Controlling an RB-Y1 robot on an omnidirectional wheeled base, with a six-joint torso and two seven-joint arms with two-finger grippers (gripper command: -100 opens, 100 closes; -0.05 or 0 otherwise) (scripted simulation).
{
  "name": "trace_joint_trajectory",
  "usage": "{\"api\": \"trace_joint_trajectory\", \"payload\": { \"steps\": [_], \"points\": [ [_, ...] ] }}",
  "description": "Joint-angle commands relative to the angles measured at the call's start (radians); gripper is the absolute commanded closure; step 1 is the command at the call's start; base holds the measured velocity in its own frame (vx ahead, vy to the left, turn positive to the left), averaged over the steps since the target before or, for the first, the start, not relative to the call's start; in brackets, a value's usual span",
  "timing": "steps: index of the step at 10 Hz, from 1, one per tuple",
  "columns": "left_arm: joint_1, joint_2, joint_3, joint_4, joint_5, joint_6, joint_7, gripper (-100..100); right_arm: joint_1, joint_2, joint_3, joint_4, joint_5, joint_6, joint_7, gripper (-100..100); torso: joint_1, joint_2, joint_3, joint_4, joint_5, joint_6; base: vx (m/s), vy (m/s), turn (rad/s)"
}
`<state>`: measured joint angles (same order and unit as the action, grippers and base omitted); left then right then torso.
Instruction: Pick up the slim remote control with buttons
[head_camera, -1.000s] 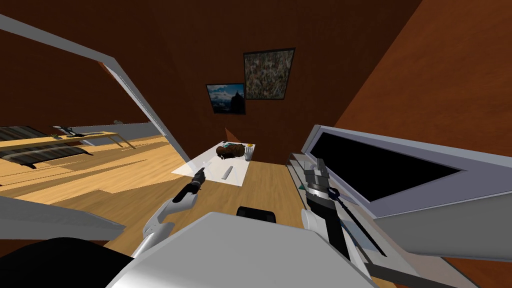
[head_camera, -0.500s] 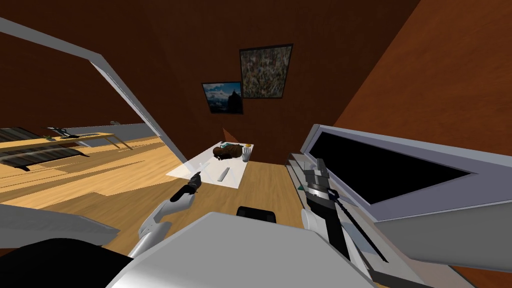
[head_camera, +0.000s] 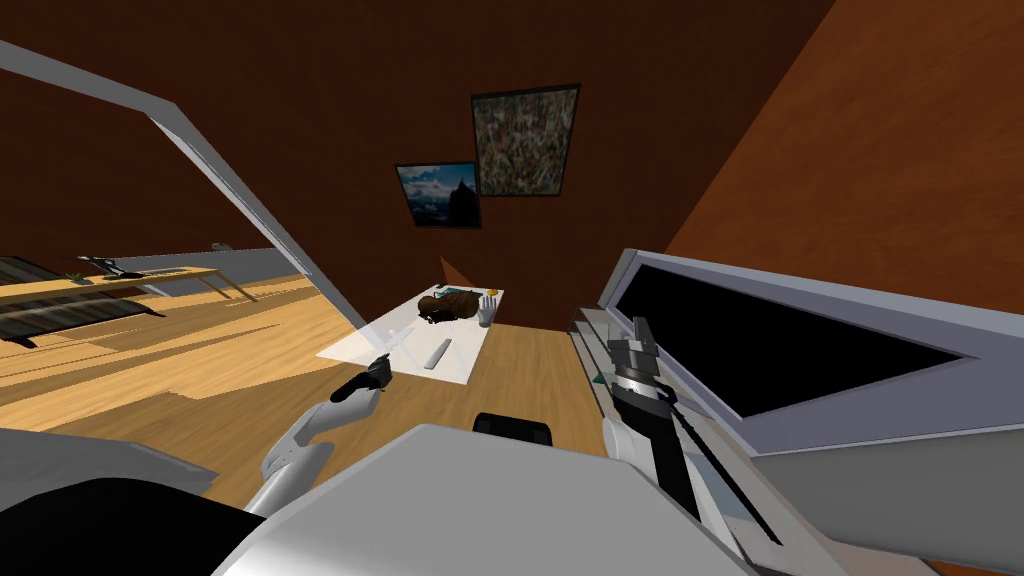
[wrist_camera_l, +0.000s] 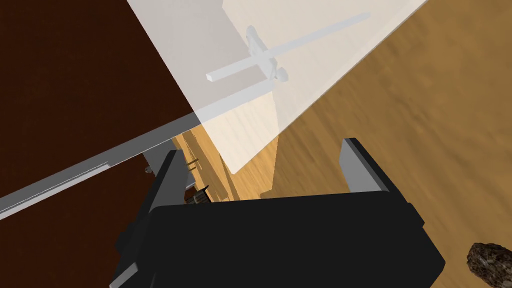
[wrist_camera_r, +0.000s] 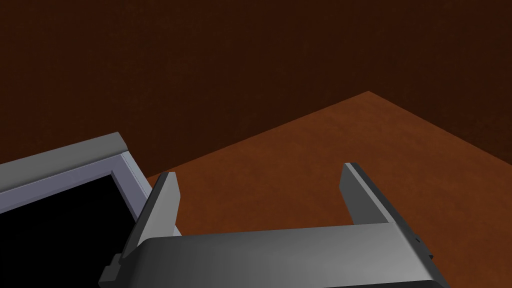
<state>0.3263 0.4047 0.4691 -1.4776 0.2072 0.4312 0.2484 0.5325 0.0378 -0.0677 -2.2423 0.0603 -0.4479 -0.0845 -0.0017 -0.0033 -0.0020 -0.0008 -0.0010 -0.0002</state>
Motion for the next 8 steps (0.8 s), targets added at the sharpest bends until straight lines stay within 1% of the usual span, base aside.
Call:
{"api": "trace_joint_trajectory", "payload": {
  "steps": [1,2,3,4,5,6,7,8],
  "points": [
    [-0.021,0.017,0.025,0.05,0.018,0.05,0.017,-100,0.0,0.0,0.0,0.0,0.0,0.0,0.0,0,0.0,0.0,0.0,0.0,0.0,0.0,0.093,-0.073,-0.027],
    [-0.021,0.017,0.025,0.066,0.018,0.059,0.017,-100,0.0,0.0,0.0,0.0,0.0,0.0,0.0,0,-0.002,-0.002,-0.001,0.0,0.0,0.0,0.088,-0.075,-0.005],
    [-0.037,0.035,0.049,0.108,0.038,0.095,0.033,-100,0.0,0.0,0.0,0.0,0.0,0.0,0.0,0,-0.002,-0.002,-0.001,0.0,0.0,0.0,0.122,-0.085,-0.018],
    [-0.037,0.035,0.049,0.12,0.038,0.109,0.033,-100,0.0,0.0,0.0,0.0,0.0,0.0,0.0,0,-0.003,-0.003,-0.002,-0.001,0.0,0.0,0.116,-0.056,0.0],
    [-0.037,0.035,0.049,0.12,0.038,0.118,0.033,-100,0.0,0.0,0.0,0.0,0.0,0.0,0.0,0,-0.001,-0.003,-0.002,-0.001,0.0,0.0,0.05,-0.012,0.0],
    [-0.054,0.052,0.072,0.171,0.059,0.16,0.05,-100,0.0,0.0,0.0,0.0,0.0,0.0,0.0,0,0.001,0.0,0.0,0.0,0.0,0.0,0.094,-0.036,-0.019],
    [-0.054,0.052,0.072,0.173,0.059,0.175,0.05,-100,0.0,0.0,0.0,0.0,0.0,0.0,0.0,0,0.0,-0.002,-0.001,0.0,0.0,0.0,0.099,-0.046,-0.002],
    [-0.071,0.068,0.093,0.217,0.08,0.213,0.067,-100,0.0,0.0,0.0,0.0,0.0,0.0,0.0,0,0.0,-0.002,-0.001,0.0,0.0,0.0,0.125,-0.082,-0.011]
  ]
}}
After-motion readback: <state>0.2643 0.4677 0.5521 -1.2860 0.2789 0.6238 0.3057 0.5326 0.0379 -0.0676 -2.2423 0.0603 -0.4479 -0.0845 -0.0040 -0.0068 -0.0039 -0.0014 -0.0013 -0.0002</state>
